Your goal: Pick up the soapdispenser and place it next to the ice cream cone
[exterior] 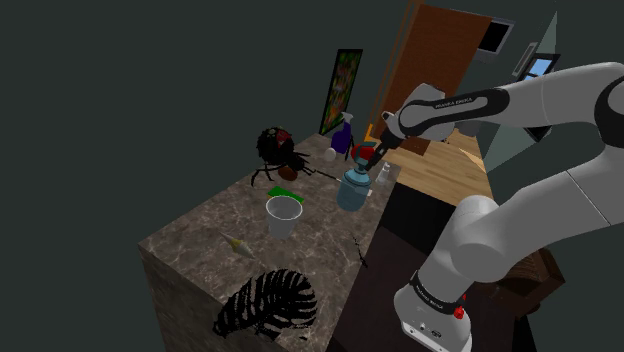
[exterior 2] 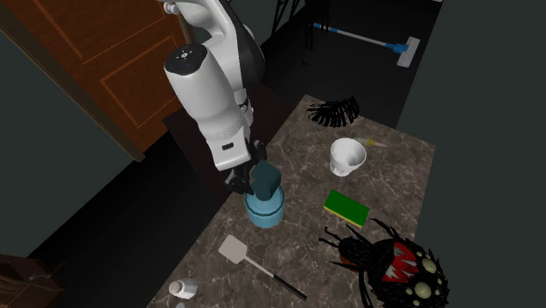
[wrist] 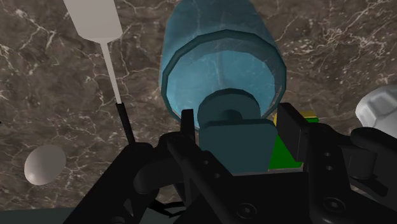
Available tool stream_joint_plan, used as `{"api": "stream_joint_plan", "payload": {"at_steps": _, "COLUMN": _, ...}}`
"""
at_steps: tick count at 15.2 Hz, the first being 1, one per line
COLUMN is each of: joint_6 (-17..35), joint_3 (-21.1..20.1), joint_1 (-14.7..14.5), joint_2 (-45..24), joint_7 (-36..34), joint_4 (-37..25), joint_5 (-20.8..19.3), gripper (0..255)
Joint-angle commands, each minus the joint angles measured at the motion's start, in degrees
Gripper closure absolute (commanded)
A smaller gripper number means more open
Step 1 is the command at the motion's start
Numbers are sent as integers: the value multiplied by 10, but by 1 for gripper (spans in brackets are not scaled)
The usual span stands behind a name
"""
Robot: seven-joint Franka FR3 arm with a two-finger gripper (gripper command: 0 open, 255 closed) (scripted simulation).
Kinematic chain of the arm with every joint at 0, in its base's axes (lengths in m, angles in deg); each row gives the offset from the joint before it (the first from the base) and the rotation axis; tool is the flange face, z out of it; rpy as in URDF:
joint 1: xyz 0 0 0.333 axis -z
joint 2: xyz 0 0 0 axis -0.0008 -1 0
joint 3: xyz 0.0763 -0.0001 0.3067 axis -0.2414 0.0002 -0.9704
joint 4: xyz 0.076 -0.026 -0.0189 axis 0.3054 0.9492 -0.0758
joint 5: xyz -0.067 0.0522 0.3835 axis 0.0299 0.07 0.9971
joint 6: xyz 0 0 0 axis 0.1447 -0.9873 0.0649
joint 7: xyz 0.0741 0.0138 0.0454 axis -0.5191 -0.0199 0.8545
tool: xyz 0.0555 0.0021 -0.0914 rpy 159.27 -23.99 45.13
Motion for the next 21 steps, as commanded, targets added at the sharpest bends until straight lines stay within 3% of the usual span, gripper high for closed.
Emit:
{"api": "stream_joint_plan", "payload": {"at_steps": 1, "joint_6": 0, "joint_3": 0, "joint_1": 0, "joint_2": 0, "joint_7": 0, "joint_4": 0, "joint_5": 0, "gripper": 255}}
{"api": "stream_joint_plan", "payload": {"at_steps": 6, "joint_6": 0, "joint_3": 0, "joint_1": 0, "joint_2": 0, "joint_7": 0, "joint_4": 0, "joint_5": 0, "gripper": 255}}
{"api": "stream_joint_plan", "payload": {"at_steps": 21, "joint_6": -132, "joint_3": -58, "joint_1": 17, "joint_2": 57, "joint_7": -28, "joint_4": -75, "joint_5": 1, "gripper": 255}}
